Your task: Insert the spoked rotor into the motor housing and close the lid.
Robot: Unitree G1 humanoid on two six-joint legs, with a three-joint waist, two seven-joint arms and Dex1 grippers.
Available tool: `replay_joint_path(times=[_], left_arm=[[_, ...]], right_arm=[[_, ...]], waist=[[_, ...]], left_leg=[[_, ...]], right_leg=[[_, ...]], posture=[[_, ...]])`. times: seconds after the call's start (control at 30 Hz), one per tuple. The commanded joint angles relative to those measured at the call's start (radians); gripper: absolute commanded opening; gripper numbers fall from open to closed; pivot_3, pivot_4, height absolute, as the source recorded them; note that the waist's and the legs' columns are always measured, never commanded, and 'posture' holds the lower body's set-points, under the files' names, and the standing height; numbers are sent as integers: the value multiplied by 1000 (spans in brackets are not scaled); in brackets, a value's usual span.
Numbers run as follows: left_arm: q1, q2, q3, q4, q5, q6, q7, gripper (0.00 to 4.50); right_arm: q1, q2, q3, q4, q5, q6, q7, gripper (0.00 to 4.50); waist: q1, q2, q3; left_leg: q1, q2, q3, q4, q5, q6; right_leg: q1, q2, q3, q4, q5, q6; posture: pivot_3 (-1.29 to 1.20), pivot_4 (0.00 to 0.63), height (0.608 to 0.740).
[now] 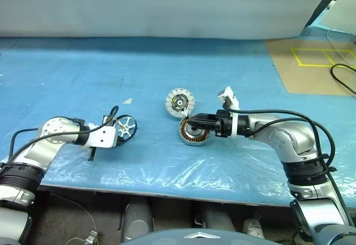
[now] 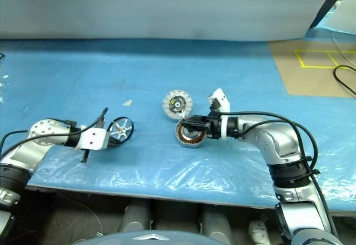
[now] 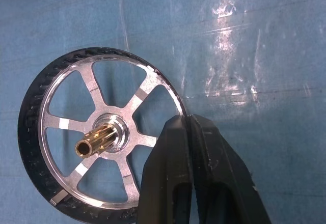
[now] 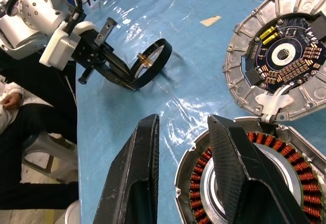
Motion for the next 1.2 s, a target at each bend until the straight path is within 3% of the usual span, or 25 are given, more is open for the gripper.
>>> replay_joint_path(times=[0.03,0.23,0.37,0.6,0.8,0.9,1.2], left_arm=[[24,-77,119,-174,-312,201,-12,43],[99,-110,251,-453,-685,654,88,43],[183,-124,309,-522,-923,939,159,43],[228,-329,383,-497,-1375,1262,502,43],[232,-508,410,-395,-1654,1312,802,43],[258,-567,421,-358,-1729,1303,899,43],[297,-709,437,-307,-1775,1270,1017,43]], right_arm=[[1,-5,4,-21,3,-19,13,1575],[9,-8,7,-34,5,-15,11,1575],[7,-9,14,-29,-2,-20,14,1575],[12,-21,31,-26,-21,-31,29,1575],[19,-32,49,-34,-35,-41,39,1575],[21,-43,51,-34,-40,-46,47,1575],[27,-58,56,-31,-55,-56,60,1575]], waist=[[2,0,0],[-7,0,0],[-19,0,0],[-20,0,0],[-22,-1,0],[-22,-1,1],[-21,-2,1]], left_leg=[[0,0,0,0,0,0],[-1,0,0,0,0,0],[-1,0,1,0,0,0],[-2,0,0,1,0,0],[-2,0,0,1,0,0],[-2,0,0,1,0,0],[-2,0,-1,0,0,0]], right_leg=[[0,0,0,0,0,0],[0,0,-1,1,0,-1],[0,0,0,0,-1,0],[0,0,0,-1,-1,0],[0,1,0,-2,-1,0],[0,2,0,-2,-1,0],[4,2,0,-9,1,4]], posture=[[0,150,740],[0,150,740],[0,150,740],[0,150,740],[0,150,740],[0,150,740],[0,150,740]])
